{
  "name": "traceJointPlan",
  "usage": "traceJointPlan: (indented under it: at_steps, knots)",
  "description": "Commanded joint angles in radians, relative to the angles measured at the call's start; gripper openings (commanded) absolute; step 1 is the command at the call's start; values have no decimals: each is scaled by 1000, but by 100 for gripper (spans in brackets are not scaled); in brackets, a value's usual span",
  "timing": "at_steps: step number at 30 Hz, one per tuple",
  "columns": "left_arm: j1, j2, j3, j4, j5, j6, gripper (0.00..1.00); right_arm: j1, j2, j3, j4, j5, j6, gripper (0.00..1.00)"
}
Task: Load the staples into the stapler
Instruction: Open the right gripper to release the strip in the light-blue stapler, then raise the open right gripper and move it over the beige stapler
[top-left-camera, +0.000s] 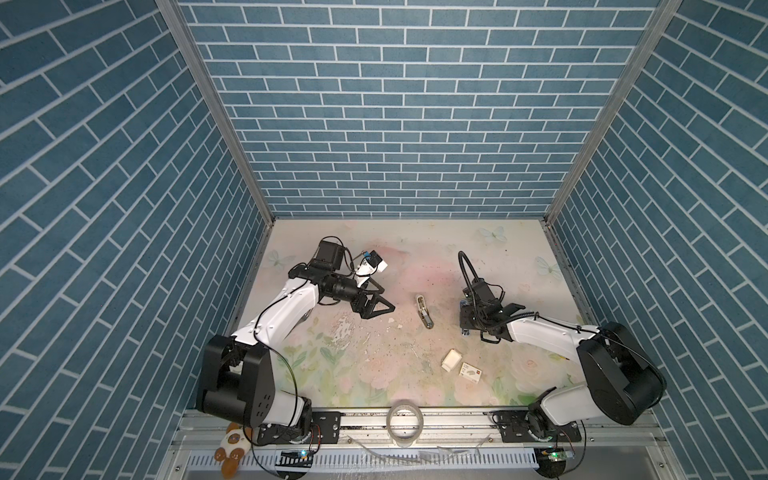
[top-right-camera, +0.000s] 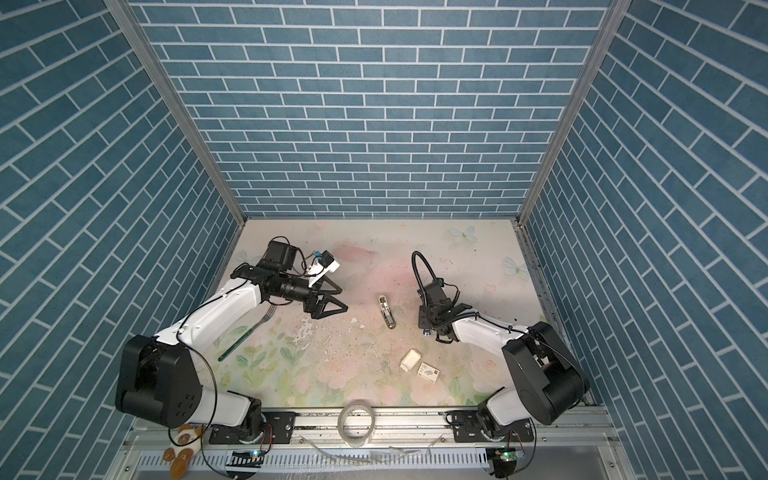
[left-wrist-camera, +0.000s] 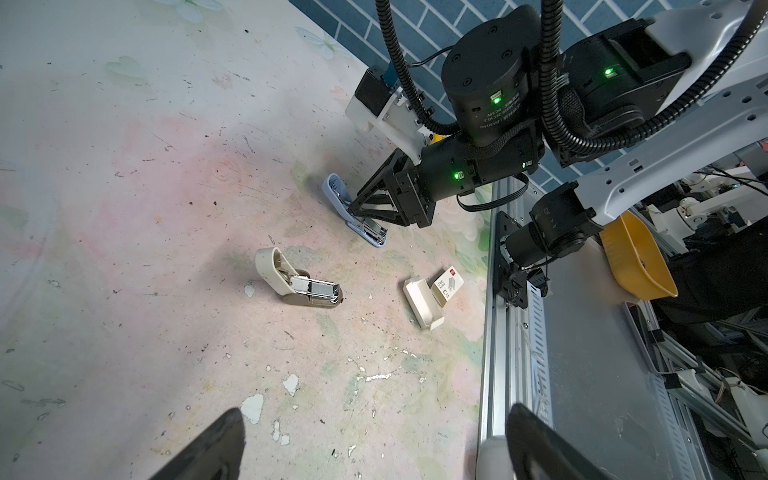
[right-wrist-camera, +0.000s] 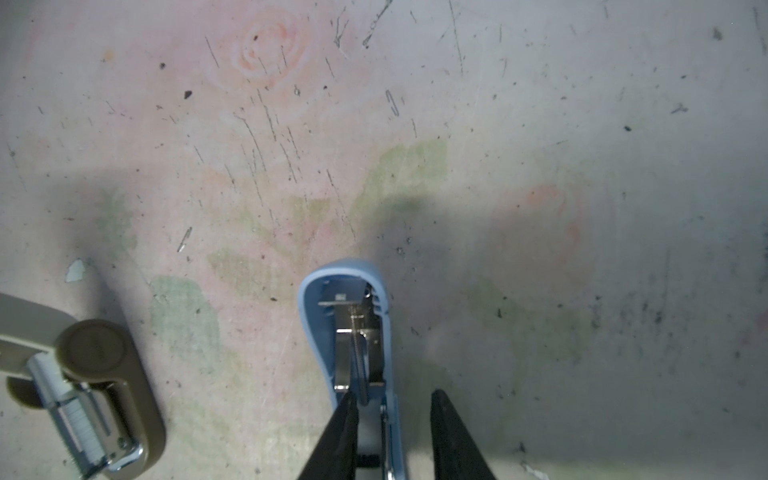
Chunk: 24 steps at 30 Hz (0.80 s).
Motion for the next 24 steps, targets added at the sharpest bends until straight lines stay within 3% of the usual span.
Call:
traceJointPlan:
  at_steps: [1, 24]
  knots:
    - [-3, 6, -10, -1, 7, 9, 99, -5, 5, 8, -32, -6, -22, 32]
    - [-3, 9, -10, -1, 8, 8, 99, -5, -47, -39, -45, -22, -9, 30]
